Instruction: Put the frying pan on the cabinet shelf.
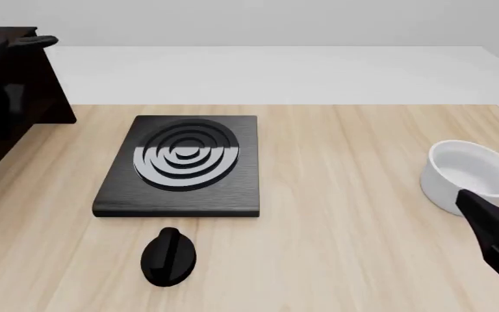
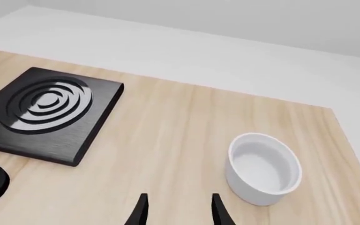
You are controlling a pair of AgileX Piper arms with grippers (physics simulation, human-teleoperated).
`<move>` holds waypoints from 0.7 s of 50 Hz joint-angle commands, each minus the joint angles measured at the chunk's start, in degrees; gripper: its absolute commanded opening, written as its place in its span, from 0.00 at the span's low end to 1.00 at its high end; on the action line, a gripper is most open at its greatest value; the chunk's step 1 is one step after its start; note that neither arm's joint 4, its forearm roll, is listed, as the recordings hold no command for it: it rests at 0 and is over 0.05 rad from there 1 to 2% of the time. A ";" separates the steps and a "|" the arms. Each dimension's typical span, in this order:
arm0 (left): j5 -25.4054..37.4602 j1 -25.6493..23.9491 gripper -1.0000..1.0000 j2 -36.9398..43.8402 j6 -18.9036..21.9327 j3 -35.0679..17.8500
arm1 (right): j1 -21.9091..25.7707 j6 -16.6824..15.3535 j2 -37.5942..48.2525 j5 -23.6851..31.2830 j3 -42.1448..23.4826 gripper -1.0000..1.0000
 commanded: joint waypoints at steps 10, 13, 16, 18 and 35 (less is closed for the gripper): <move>5.11 -3.24 1.00 -14.36 6.09 8.16 | -0.32 -0.01 -0.76 0.43 0.00 1.00; 8.18 -3.87 1.00 -18.00 8.33 8.61 | -0.53 -0.09 -1.18 0.62 -0.05 1.00; 11.25 -4.69 1.00 -21.14 10.38 8.80 | -0.92 -0.04 -1.84 0.94 -0.07 1.00; 13.42 -5.03 1.00 -22.77 11.92 8.42 | -1.31 -0.06 -2.24 1.27 -0.13 1.00; 38.86 -7.97 1.00 -39.05 38.62 1.50 | -1.89 1.68 -3.50 2.59 -1.04 1.00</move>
